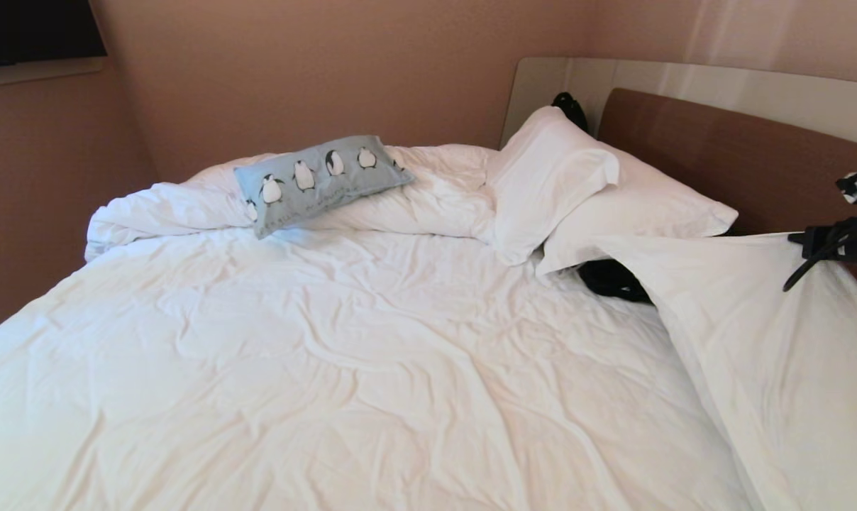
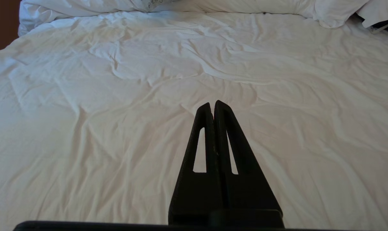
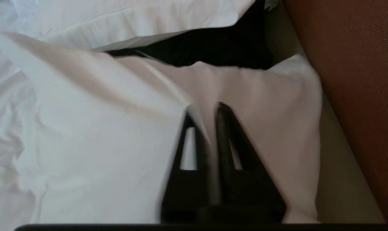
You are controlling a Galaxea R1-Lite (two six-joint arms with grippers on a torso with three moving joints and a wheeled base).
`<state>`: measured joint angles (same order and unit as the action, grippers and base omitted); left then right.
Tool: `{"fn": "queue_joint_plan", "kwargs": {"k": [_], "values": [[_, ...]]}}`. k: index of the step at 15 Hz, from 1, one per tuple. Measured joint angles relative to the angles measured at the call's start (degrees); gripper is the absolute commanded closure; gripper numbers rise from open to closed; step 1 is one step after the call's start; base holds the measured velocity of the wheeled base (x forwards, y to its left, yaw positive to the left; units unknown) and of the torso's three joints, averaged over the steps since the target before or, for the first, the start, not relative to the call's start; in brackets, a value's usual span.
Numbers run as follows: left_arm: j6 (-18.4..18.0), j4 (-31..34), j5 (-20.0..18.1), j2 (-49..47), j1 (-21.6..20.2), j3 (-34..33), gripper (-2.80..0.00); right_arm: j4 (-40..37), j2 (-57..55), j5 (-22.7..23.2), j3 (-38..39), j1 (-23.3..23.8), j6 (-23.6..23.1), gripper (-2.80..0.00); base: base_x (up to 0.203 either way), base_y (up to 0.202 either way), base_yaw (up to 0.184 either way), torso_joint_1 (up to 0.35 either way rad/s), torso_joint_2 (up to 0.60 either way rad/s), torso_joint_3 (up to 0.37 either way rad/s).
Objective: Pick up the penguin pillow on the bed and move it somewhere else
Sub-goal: Place the pillow at the bedside, then pick up the pillow
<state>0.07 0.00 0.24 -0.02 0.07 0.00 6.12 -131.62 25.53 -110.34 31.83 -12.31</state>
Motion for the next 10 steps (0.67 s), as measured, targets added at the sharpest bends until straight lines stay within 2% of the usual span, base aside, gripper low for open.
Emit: {"fn": "queue_joint_plan", "kwargs": {"k": [10], "values": [[0.01, -0.02, 0.00, 0.00, 0.03, 0.00, 0.00, -0.41, 3.06, 0.78, 2.84, -0.02, 0.61, -2.80, 0.000, 0.000, 0.000, 0.000, 0.00, 0.000]]}}
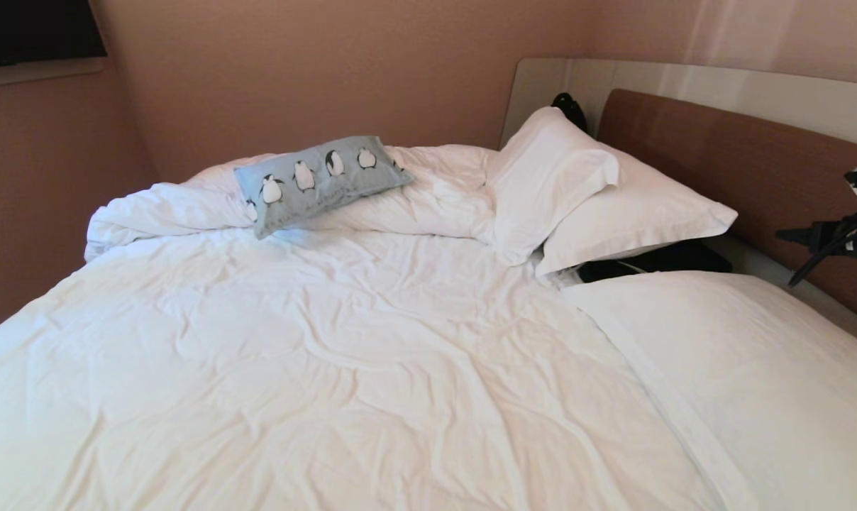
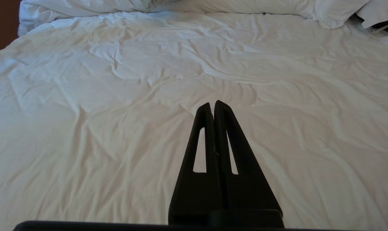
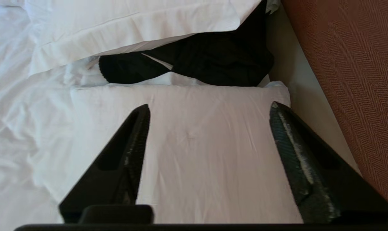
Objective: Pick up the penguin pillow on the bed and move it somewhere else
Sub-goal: Pick up the pillow
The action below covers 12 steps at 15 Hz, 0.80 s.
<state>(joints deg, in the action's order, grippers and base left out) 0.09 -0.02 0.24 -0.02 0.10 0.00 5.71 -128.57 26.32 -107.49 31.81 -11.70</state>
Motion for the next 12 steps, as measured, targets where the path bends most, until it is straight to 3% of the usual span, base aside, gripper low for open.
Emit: {"fn": "queue_joint_plan", "kwargs": {"k": [1, 8, 12], "values": [[0.01, 0.02, 0.02, 0.00, -0.01, 0.00, 0.00, 0.06, 1.02, 0.23, 0.98, 0.00, 0.16, 0.00, 0.000, 0.000, 0.000, 0.000, 0.00, 0.000], [-0.01, 0.02, 0.00, 0.00, 0.01, 0.00, 0.00, -0.44, 11.72, 7.02, 9.75, -0.11, 3.07, 0.00, 0.000, 0.000, 0.000, 0.000, 0.00, 0.000], [-0.01, 0.02, 0.00, 0.00, -0.03, 0.00, 0.00, -0.33, 23.38, 9.54, 20.83, -0.24, 6.26, 0.00, 0.000, 0.000, 0.000, 0.000, 0.00, 0.000]]}}
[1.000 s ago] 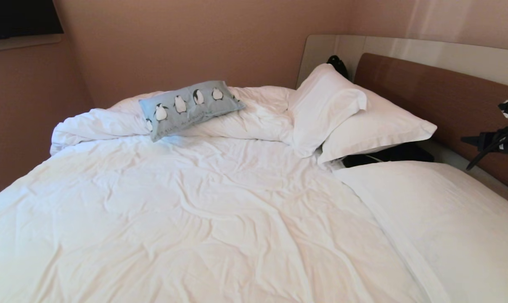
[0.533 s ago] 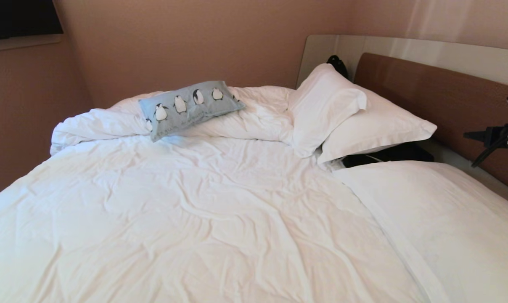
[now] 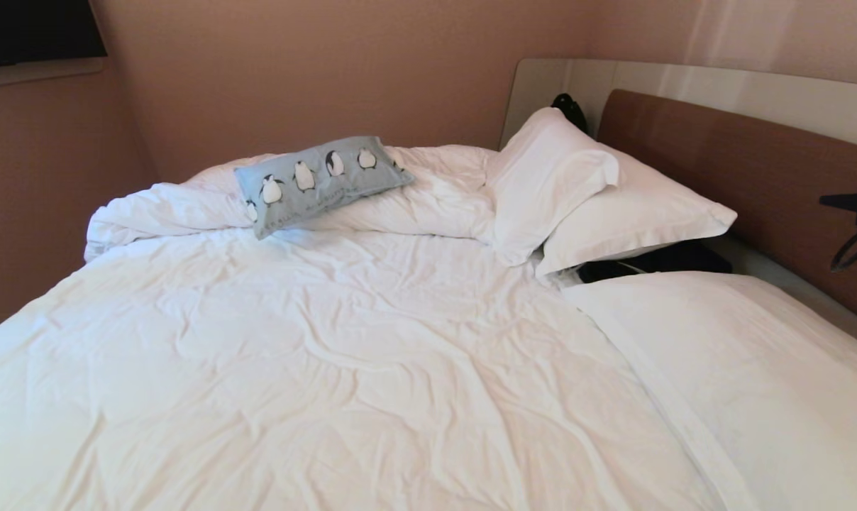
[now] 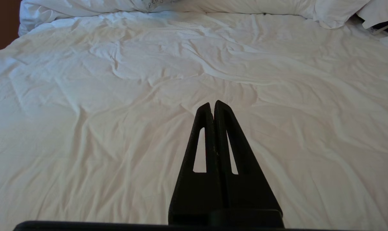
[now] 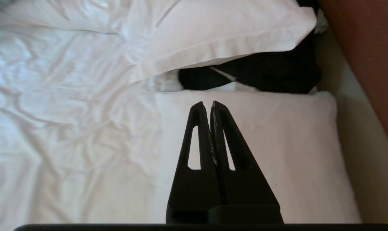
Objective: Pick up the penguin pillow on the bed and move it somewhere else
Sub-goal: Pick up the pillow
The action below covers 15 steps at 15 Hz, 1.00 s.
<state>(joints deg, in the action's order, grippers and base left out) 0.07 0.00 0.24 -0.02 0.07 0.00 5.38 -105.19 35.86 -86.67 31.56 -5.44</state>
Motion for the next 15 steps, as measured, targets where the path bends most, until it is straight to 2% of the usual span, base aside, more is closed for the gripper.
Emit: {"fn": "queue_joint_plan", "kwargs": {"k": [3, 6, 10, 15], "values": [[-0.02, 0.00, -0.02, 0.00, 0.02, 0.00, 0.00, -0.40, 12.58, -0.07, 11.65, 0.00, 4.45, 0.00, 0.000, 0.000, 0.000, 0.000, 0.00, 0.000], [-0.02, 0.00, 0.00, 0.00, 0.04, 0.00, 0.00, -2.91, 24.62, -0.28, 19.28, 0.05, 10.08, 0.00, 0.000, 0.000, 0.000, 0.000, 0.00, 0.000], [0.00, 0.00, 0.00, 0.00, 0.02, 0.00, 0.00, -9.68, 35.99, -0.25, 23.07, 0.02, 15.85, 0.00, 0.000, 0.000, 0.000, 0.000, 0.00, 0.000], [0.00, 0.00, 0.00, 0.00, 0.04, 0.00, 0.00, -23.94, 39.10, -1.08, 24.14, 0.07, 19.01, 0.00, 0.000, 0.000, 0.000, 0.000, 0.00, 0.000]]}}
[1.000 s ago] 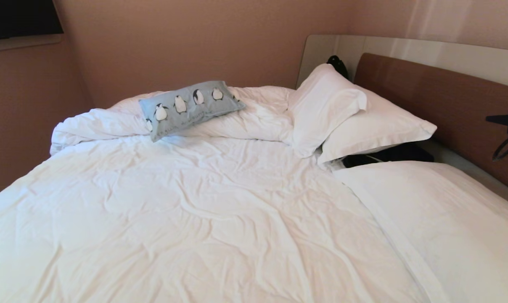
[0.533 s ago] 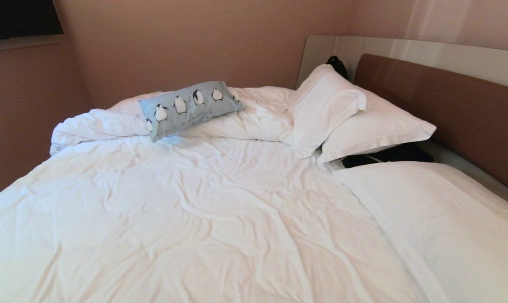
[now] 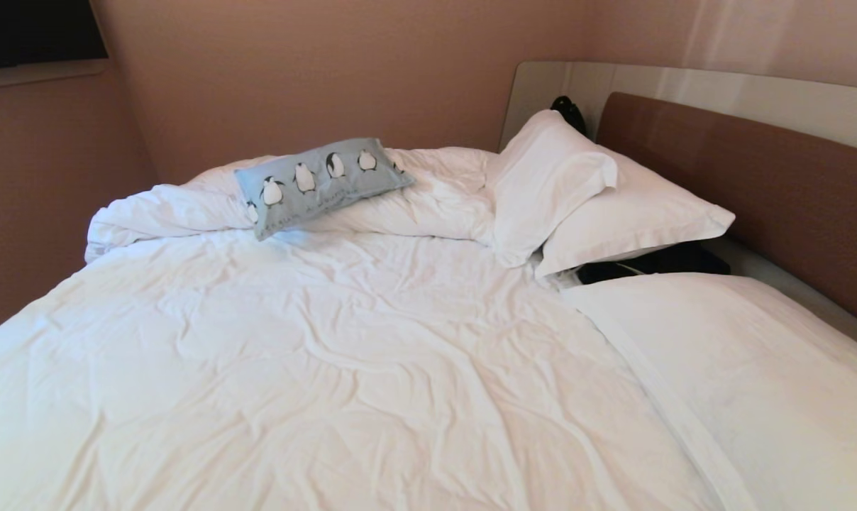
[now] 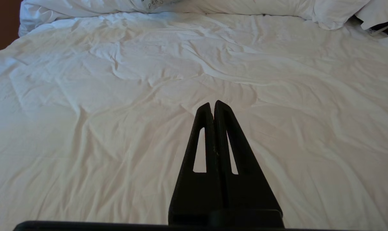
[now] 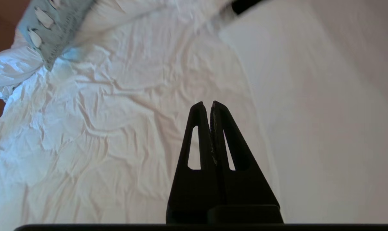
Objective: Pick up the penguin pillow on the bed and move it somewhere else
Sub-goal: Pick up the pillow
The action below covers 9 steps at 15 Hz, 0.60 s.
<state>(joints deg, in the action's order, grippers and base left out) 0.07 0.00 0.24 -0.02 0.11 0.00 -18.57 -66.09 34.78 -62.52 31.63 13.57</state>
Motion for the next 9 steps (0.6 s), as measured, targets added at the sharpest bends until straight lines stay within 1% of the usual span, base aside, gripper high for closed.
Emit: {"fn": "queue_joint_plan", "kwargs": {"k": [5, 9], "values": [[0.00, 0.00, -0.01, 0.00, -0.04, 0.00, 0.00, -19.27, 0.12, -3.77, 3.95, 0.02, 0.04, 0.00, 0.000, 0.000, 0.000, 0.000, 0.00, 0.000], [-0.02, -0.02, 0.00, 0.00, 0.00, 0.00, 0.00, -33.84, 6.08, -4.33, 4.84, -0.07, -0.60, 0.00, 0.000, 0.000, 0.000, 0.000, 0.00, 0.000]]}}
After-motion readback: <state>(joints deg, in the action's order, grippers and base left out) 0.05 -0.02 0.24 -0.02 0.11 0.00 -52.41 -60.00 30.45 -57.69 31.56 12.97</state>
